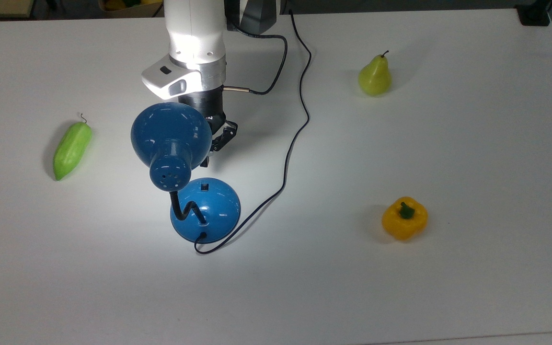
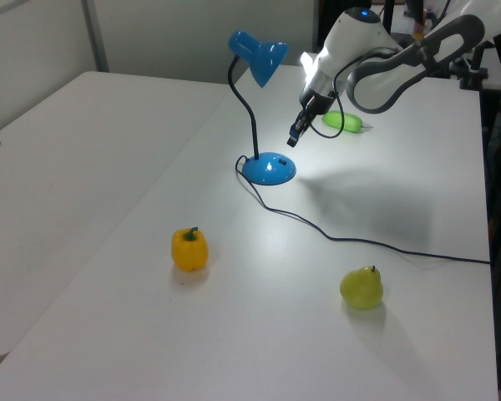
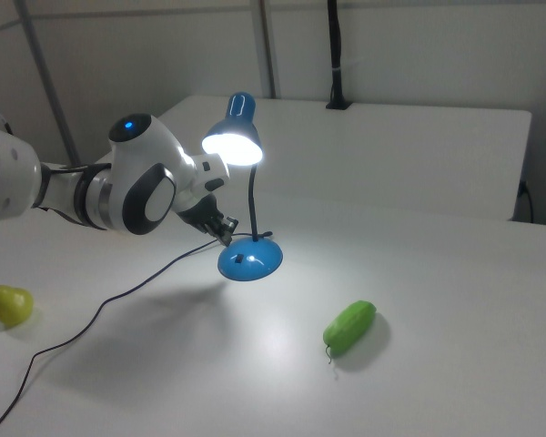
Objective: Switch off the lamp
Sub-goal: 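Lower the gripper and press the button on the lamp base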
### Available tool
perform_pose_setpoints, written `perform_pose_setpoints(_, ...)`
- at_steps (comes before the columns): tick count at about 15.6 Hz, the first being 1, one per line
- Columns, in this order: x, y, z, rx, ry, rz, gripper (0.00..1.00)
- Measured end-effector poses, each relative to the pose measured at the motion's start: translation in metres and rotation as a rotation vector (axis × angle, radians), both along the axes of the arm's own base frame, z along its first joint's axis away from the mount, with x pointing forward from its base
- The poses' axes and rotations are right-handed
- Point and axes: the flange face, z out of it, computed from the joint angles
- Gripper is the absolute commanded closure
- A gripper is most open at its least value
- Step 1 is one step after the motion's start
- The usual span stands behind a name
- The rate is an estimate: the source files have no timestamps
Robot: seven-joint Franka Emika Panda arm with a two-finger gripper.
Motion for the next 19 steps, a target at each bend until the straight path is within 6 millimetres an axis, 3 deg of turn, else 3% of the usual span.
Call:
perform_pose_setpoints(12, 0.012, -0.009, -0.044, 0.004, -0.058, -0.009, 1.0)
perform_pose_setpoints(19, 0.013, -0.008, -0.052, 0.004, -0.047, -0.007, 1.0)
